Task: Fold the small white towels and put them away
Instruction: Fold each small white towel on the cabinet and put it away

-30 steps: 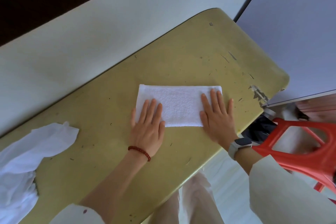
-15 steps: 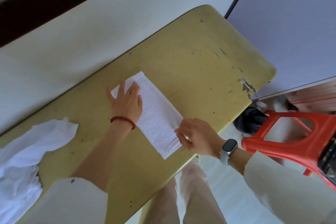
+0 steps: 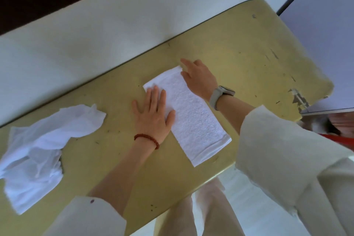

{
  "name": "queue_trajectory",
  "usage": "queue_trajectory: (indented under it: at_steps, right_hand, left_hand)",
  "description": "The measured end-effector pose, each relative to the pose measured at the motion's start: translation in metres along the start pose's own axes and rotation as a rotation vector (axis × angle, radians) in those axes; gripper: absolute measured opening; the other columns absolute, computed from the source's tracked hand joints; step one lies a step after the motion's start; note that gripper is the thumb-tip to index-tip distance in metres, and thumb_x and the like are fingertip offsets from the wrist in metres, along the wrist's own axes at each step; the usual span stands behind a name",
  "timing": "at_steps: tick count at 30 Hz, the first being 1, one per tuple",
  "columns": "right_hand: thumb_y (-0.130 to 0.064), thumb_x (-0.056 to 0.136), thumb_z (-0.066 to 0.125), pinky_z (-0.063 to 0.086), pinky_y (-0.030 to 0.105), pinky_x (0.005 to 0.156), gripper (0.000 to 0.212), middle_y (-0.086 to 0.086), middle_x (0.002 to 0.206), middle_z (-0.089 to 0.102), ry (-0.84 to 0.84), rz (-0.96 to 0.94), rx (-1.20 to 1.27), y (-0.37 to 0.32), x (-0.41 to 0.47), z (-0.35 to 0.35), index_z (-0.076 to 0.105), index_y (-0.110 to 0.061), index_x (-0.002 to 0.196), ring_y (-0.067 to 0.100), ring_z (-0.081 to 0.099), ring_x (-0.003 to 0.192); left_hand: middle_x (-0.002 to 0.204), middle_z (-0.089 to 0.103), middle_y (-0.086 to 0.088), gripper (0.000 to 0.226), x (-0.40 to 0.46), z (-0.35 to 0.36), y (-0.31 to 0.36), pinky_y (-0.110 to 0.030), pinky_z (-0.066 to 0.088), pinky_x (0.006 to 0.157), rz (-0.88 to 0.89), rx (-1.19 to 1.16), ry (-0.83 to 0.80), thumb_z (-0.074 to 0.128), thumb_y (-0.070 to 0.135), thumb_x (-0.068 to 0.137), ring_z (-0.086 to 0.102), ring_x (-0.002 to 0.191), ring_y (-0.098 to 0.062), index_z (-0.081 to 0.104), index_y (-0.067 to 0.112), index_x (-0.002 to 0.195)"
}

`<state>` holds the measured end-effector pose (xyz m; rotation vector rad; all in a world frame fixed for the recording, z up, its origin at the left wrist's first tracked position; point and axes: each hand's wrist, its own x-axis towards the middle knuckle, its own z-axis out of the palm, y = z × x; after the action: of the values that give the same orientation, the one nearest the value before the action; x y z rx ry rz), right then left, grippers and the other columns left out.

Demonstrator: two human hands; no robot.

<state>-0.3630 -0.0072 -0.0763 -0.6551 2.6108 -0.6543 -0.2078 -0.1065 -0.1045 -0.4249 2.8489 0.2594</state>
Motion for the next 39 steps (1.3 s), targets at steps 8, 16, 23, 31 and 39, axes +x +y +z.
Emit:
queue_trajectory:
  at_steps: [8, 16, 23, 31, 39]
  right_hand:
    - [-0.016, 0.09, 0.046, 0.04, 0.035, 0.083, 0.022, 0.017, 0.115, 0.052, -0.168, 0.045, -0.168, -0.017, 0.036, -0.003, 0.053, -0.01, 0.11, 0.034, 0.048, 0.109]
    - [-0.009, 0.084, 0.059, 0.042, 0.012, 0.055, 0.007, -0.001, 0.084, 0.061, -0.218, -0.125, 0.197, -0.034, 0.023, -0.046, 0.057, -0.016, 0.082, 0.0, 0.057, 0.059]
    - [-0.007, 0.082, 0.061, 0.051, 0.017, 0.058, 0.004, 0.002, 0.059, 0.065, -0.191, -0.066, 0.411, -0.035, -0.005, -0.081, 0.061, -0.01, 0.08, 0.007, 0.059, 0.049]
    - [-0.002, 0.084, 0.059, 0.046, 0.009, 0.055, 0.011, -0.001, 0.072, 0.064, -0.057, -0.035, 0.509, -0.017, -0.009, -0.094, 0.058, -0.012, 0.081, 0.001, 0.063, 0.053]
    - [0.003, 0.083, 0.059, 0.045, 0.007, 0.061, 0.016, -0.014, 0.088, 0.049, 0.129, -0.224, 0.373, 0.024, -0.052, -0.075, 0.068, -0.008, 0.09, 0.001, 0.058, 0.074]
  left_hand:
    - [0.155, 0.007, -0.005, 0.071, 0.0, 0.0, -0.006, -0.063, 0.008, 0.106, 0.021, 0.046, -0.035, 0.008, 0.053, 0.087, 0.006, 0.143, -0.019, 0.015, 0.014, 0.146]
    - [0.134, 0.049, -0.013, 0.07, 0.033, -0.031, -0.02, -0.05, 0.029, 0.101, -0.147, -0.359, 0.285, 0.043, 0.052, 0.076, 0.039, 0.128, -0.033, 0.044, 0.011, 0.133]
    - [0.11, 0.062, 0.006, 0.046, 0.071, -0.078, -0.047, -0.012, 0.04, 0.08, -0.138, -0.934, -0.211, 0.069, 0.034, 0.079, 0.057, 0.102, -0.011, 0.057, 0.02, 0.121]
    - [0.069, 0.056, 0.013, 0.01, 0.074, -0.113, -0.027, -0.012, 0.04, 0.061, -0.025, -0.797, 0.021, 0.07, 0.02, 0.078, 0.053, 0.057, -0.002, 0.061, 0.019, 0.08]
    - [0.079, 0.051, -0.001, 0.013, 0.033, -0.085, 0.01, -0.012, 0.038, 0.066, 0.103, -0.608, 0.42, 0.072, 0.003, 0.071, 0.05, 0.064, -0.009, 0.071, 0.006, 0.083]
